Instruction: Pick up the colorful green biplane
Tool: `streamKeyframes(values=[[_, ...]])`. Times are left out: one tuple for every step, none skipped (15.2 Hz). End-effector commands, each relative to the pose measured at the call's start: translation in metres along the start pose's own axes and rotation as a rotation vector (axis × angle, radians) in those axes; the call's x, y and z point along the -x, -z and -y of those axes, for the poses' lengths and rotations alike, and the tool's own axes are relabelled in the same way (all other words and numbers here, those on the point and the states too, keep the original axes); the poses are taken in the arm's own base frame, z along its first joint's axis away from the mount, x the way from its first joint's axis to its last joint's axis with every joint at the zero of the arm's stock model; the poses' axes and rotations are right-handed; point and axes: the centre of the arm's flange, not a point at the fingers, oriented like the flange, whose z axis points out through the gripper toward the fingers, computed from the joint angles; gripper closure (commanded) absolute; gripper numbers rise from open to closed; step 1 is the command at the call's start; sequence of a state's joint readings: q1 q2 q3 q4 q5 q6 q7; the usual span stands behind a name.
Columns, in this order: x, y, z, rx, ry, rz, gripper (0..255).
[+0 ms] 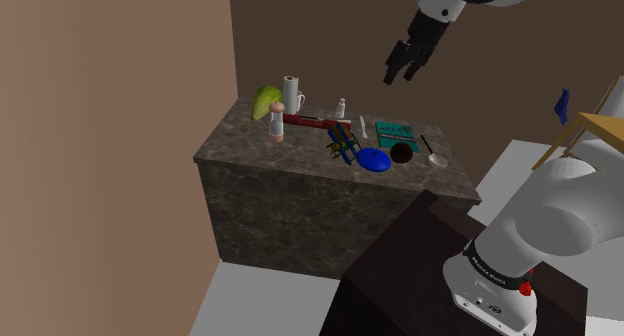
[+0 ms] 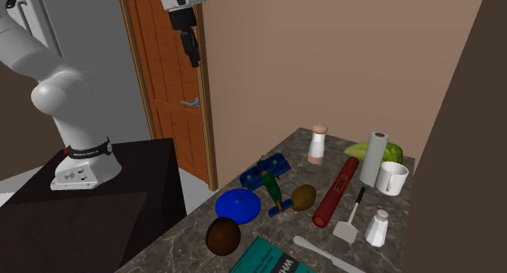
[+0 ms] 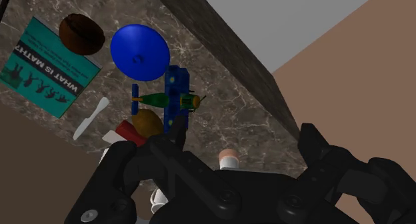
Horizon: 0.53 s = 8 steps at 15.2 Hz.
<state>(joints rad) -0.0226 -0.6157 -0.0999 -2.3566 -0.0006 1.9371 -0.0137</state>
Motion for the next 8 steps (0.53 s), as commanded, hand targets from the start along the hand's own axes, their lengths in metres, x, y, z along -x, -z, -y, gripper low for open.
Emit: streamKeyframes(values=[[-0.012,-0.021,-0.009,-0.003,0.002,0.0,0],[-0.019,-0.031,-0.014,-0.004,0.003,0.001,0],[-0.026,-0.042,-0.019,-0.006,0.004,0.002,0],[-0.033,-0.052,-0.024,-0.007,0.005,0.003,0],[-0.039,-0.063,-0.029,-0.009,0.006,0.004,0],[-0.046,-0.073,-0.034,-0.01,0.007,0.005,0],[-0.053,-0.084,-0.039,-0.011,0.008,0.006,0],[-0.06,-0.094,-0.044,-0.013,0.009,0.007,0]])
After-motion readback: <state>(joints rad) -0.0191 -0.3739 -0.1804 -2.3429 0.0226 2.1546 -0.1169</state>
